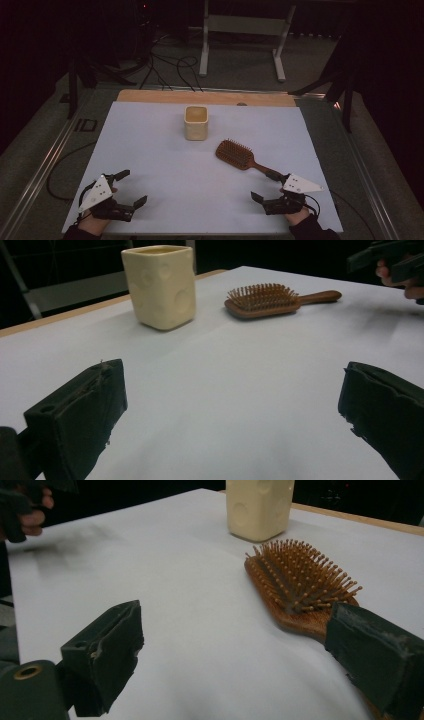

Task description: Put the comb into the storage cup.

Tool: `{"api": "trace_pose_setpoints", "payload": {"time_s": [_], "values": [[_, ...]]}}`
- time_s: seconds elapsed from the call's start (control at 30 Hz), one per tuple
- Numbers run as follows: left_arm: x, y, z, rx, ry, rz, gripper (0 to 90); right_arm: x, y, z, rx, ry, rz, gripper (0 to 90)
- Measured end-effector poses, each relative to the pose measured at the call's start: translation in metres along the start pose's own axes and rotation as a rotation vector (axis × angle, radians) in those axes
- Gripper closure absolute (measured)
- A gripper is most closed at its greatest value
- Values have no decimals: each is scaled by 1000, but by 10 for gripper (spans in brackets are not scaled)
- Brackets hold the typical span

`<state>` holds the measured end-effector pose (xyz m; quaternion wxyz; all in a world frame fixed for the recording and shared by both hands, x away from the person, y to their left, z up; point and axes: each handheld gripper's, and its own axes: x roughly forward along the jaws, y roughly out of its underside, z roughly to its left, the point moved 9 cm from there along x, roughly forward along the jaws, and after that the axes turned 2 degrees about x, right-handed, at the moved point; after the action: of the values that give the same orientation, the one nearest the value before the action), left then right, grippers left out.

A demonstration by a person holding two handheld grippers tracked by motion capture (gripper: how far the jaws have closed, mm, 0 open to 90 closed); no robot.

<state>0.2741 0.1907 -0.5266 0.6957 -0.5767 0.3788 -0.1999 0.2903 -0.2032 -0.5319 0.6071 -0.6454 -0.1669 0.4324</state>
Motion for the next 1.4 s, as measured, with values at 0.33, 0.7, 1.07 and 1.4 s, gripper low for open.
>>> {"api": "trace_pose_setpoints", "payload": {"time_s": [0.33, 0.7, 1.07, 1.4], "values": [[0, 0, -1, 5, 0, 5, 1, 0, 4, -1, 18, -21, 51, 82], [-1, -1, -1, -4, -3, -8, 1, 2, 1, 11, -13, -60, 71, 85], [-1, -1, 0, -10, 0, -10, 1, -3, -11, 25, -27, -102, 83, 77], [1, -1, -1, -13, 3, -6, 0, -8, -29, 35, -57, -104, 80, 77]]}}
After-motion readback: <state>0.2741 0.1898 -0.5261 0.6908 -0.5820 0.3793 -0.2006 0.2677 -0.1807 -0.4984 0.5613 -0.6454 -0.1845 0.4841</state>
